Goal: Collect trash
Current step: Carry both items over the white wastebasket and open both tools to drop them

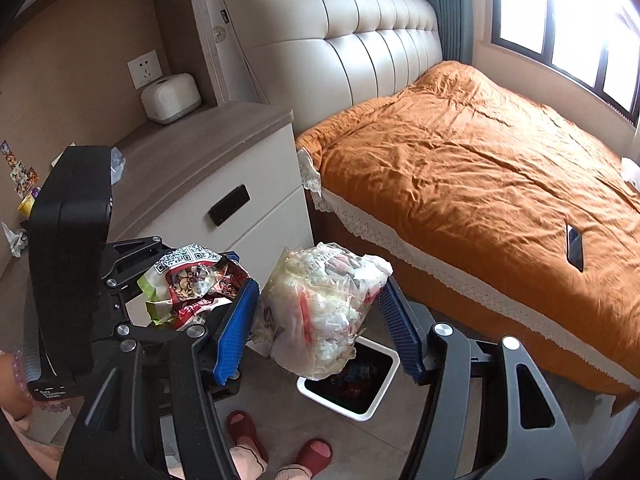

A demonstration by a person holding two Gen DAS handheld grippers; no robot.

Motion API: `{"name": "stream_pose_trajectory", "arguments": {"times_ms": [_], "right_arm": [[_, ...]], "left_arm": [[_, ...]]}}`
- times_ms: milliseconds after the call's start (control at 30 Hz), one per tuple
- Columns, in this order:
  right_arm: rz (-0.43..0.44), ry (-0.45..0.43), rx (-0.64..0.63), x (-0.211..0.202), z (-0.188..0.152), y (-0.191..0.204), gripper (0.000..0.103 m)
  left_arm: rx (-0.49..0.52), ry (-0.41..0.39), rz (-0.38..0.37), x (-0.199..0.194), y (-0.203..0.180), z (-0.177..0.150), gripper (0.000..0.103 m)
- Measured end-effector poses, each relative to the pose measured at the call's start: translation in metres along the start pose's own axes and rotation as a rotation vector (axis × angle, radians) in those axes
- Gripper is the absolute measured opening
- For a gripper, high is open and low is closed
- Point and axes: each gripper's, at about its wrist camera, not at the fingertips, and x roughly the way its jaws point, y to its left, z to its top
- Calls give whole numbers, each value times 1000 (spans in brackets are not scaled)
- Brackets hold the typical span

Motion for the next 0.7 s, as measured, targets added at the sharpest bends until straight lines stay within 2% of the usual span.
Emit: {"name": "stream_pose_trajectory", "arguments": {"times_ms": [300, 567, 600, 633, 667, 700], "right_arm": [[30, 134, -3, 115, -53, -31, 63], [18, 168, -34, 205, -104, -57, 64], [9, 175, -38, 213, -110, -58, 65], [4, 178, -34, 220, -117, -60, 77], [6, 182, -26, 226, -123, -62, 89], [6, 189, -22, 232, -128, -64, 98]], "left_arm": [[28, 86, -95, 118, -2, -58, 53], [50, 126, -164, 215, -5, -110, 54], [48, 124, -171, 224, -6, -114, 56], [44, 121, -177, 229, -7, -117, 60], [36, 123, -184, 237, -8, -120, 79], [30, 126, -185, 242, -8, -122, 93]]}}
